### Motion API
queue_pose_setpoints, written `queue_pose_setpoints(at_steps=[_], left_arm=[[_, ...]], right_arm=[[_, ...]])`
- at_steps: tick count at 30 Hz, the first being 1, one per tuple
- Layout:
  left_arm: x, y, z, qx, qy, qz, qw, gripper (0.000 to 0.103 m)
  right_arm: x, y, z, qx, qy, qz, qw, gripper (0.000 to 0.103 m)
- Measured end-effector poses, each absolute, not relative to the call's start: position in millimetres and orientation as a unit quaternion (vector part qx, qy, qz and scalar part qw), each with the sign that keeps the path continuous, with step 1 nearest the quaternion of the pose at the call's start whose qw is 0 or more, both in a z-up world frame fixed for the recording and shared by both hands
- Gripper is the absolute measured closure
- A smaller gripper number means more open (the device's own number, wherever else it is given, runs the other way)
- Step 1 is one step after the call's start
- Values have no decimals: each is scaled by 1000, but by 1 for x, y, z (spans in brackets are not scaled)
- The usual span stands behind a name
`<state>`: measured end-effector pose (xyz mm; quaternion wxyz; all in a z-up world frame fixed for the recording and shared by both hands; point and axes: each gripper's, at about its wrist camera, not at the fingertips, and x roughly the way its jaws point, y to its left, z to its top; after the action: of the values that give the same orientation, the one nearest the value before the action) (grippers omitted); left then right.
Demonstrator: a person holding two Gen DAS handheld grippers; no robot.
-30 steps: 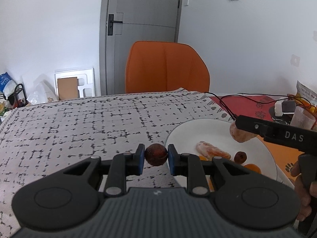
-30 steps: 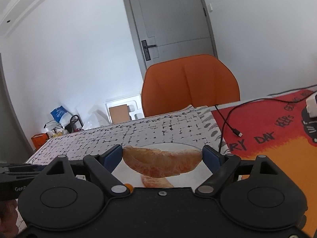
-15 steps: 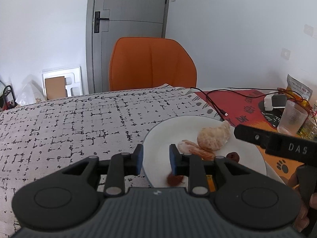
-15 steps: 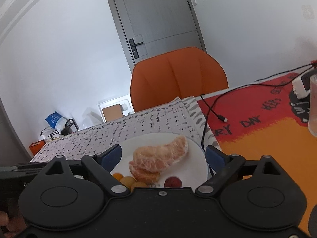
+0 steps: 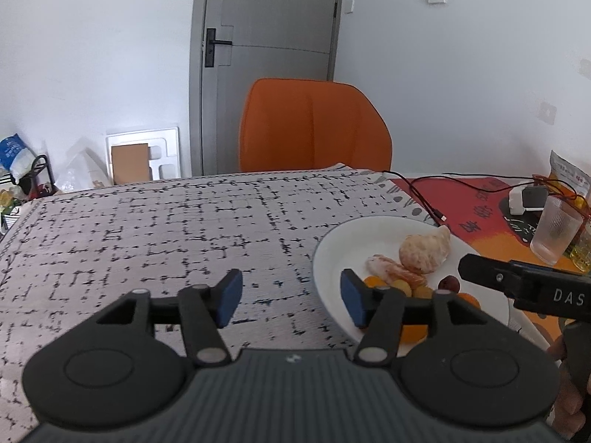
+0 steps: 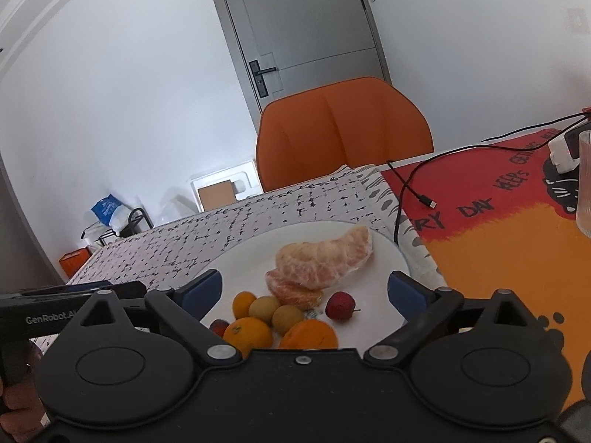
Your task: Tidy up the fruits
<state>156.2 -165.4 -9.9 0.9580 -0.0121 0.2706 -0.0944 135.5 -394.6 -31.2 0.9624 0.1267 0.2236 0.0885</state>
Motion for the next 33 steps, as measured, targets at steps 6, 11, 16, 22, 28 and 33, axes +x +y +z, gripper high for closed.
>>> queue_pose_setpoints(at_steps=[6, 11, 16, 22, 28, 33], left_arm=[[143, -151, -6, -18, 270, -79, 959, 28], [132, -140, -3, -20, 268, -72, 961, 18], [119, -127, -1, -26, 266, -76, 961, 12], [108, -113, 1, -33, 276, -65, 959, 7], [92, -97, 6, -35, 272, -48, 961, 4], [78, -84, 11, -37, 269, -30, 962, 3]], right_arm=[[127, -385, -27, 122, 226, 95, 962, 2], [119, -376, -21, 114, 226, 94, 963, 0], [111, -368, -19, 112, 235, 88, 961, 0], [97, -359, -13, 108, 234, 89, 962, 0], [86, -350, -9, 105, 242, 97, 960, 0], [75, -342, -4, 101, 242, 107, 959, 0]])
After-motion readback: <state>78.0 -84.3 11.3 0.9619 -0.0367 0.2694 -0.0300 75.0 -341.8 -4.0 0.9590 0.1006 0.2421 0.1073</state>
